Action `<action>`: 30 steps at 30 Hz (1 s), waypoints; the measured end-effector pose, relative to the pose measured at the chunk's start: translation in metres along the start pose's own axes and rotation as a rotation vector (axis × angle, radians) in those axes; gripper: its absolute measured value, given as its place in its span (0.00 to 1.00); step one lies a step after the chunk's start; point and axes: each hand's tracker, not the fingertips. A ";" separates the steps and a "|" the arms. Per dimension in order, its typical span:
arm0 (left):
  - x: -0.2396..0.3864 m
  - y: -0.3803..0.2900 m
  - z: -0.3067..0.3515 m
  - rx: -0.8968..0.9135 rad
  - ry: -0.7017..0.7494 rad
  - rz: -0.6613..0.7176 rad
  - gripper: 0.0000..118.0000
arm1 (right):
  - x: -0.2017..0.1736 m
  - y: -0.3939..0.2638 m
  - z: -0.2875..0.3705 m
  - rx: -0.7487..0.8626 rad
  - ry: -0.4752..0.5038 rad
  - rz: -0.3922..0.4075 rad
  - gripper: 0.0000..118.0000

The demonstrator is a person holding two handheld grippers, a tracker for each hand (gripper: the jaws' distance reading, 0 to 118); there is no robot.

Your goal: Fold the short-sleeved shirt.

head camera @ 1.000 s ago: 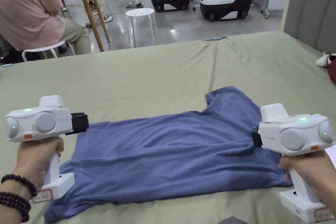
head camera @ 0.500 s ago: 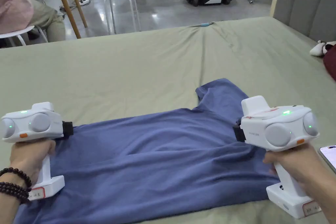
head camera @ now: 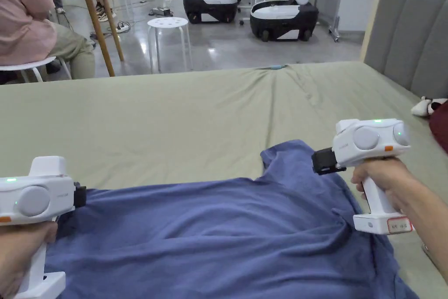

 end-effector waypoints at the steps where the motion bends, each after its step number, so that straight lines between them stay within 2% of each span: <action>1: -0.001 -0.001 0.002 0.000 0.001 -0.002 0.01 | 0.003 0.002 -0.010 -0.020 -0.004 -0.011 0.77; 3: -0.003 -0.003 0.005 0.004 -0.004 0.001 0.01 | 0.012 0.007 -0.039 -0.052 -0.009 -0.004 0.73; 4: -0.002 -0.006 0.005 0.004 -0.007 0.002 0.01 | 0.010 0.008 -0.048 -0.081 -0.015 0.024 0.73; 6: -0.002 -0.006 0.005 -0.002 -0.006 -0.001 0.01 | -0.003 0.005 -0.053 -0.104 -0.025 0.129 0.70; 7: -0.002 -0.006 0.005 -0.004 -0.004 -0.009 0.01 | -0.009 0.005 -0.056 -0.106 -0.036 0.154 0.59; 9: 0.000 -0.008 0.006 -0.005 -0.002 -0.021 0.01 | -0.015 0.005 -0.054 -0.106 -0.007 0.125 0.30; 10: 0.000 -0.008 0.007 -0.004 -0.002 -0.025 0.01 | -0.022 0.004 -0.046 -0.104 -0.003 0.118 0.07; 11: 0.000 -0.007 0.008 -0.003 -0.003 -0.027 0.01 | -0.028 0.004 -0.040 -0.095 -0.014 0.133 0.07; 12: 0.000 -0.008 0.009 -0.003 -0.005 -0.027 0.01 | -0.030 0.004 -0.035 -0.081 -0.001 0.163 0.00; 14: -0.002 -0.006 0.017 0.004 -0.009 -0.016 0.01 | -0.032 0.004 -0.019 -0.073 -0.002 0.143 0.00; 16: -0.006 -0.006 0.033 0.020 -0.017 0.001 0.01 | -0.026 0.000 0.007 -0.046 0.041 0.073 0.00; 17: -0.008 -0.006 0.042 0.030 -0.020 0.002 0.01 | -0.022 -0.003 0.022 -0.022 0.067 0.065 0.00; 24: -0.020 -0.027 0.116 0.067 -0.014 -0.015 0.01 | 0.007 -0.052 0.142 0.089 0.098 0.073 0.00; 30: -0.027 -0.082 0.171 0.086 -0.040 0.002 0.01 | 0.015 -0.134 0.221 0.150 0.154 0.065 0.00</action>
